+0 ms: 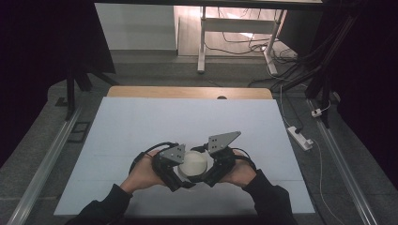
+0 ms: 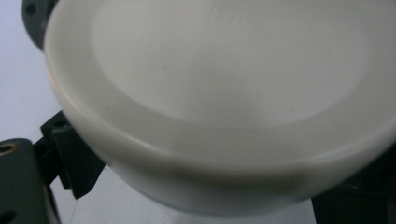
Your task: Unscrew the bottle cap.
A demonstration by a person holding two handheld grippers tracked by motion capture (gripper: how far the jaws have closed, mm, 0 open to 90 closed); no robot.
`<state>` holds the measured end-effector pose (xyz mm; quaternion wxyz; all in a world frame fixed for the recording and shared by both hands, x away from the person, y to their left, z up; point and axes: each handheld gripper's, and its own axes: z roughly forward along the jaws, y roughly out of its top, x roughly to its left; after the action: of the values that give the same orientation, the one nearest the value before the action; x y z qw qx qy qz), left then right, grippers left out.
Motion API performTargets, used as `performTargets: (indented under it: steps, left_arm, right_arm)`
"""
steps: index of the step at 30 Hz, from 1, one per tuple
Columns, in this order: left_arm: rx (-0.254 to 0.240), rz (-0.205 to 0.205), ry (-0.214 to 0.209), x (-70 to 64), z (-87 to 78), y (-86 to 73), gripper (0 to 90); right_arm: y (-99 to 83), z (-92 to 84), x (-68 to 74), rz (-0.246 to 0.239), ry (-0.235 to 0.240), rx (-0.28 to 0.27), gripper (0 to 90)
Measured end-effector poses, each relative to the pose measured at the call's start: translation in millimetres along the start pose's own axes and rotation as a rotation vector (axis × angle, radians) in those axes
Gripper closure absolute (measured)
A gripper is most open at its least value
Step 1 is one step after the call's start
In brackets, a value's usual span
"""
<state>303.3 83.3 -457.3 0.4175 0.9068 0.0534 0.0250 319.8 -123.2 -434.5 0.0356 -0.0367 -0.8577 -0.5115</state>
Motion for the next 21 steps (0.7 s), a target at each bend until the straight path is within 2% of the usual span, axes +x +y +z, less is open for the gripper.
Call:
performTargets:
  steps: [3, 6, 8, 11, 13, 16, 21]
  left_arm:
    - [0.002, -0.032, 0.048, 1.7, -0.9, -0.2, 7.5]
    - [0.001, -0.071, 0.092, 2.7, -0.6, -0.2, 7.5]
    - [0.010, -0.083, 0.123, 2.5, -0.5, 0.5, 7.5]
    - [0.019, -0.102, 0.160, 2.1, 0.0, 1.4, 7.5]
    - [0.025, -0.109, 0.179, 2.2, 0.1, 1.7, 7.5]
    - [0.026, -0.114, 0.189, 1.9, -0.1, 2.0, 7.5]
    - [0.018, -0.113, 0.170, 2.5, -0.9, 2.0, 7.5]
  right_arm:
    - [4.5, -3.0, 0.3, 0.047, -0.045, -0.031, 0.0]
    - [8.2, -3.3, 2.7, 0.084, -0.128, -0.040, 0.0]
    - [9.3, -1.1, 4.9, 0.089, -0.192, -0.031, 0.0]
    - [8.8, 3.2, 7.4, 0.087, -0.252, -0.024, 0.0]
    - [7.7, 4.6, 8.1, 0.098, -0.275, -0.033, 1.6]
    - [5.9, 6.8, 7.5, 0.105, -0.283, -0.028, 4.3]
    - [3.9, 7.2, 6.7, 0.111, -0.281, -0.045, 6.6]
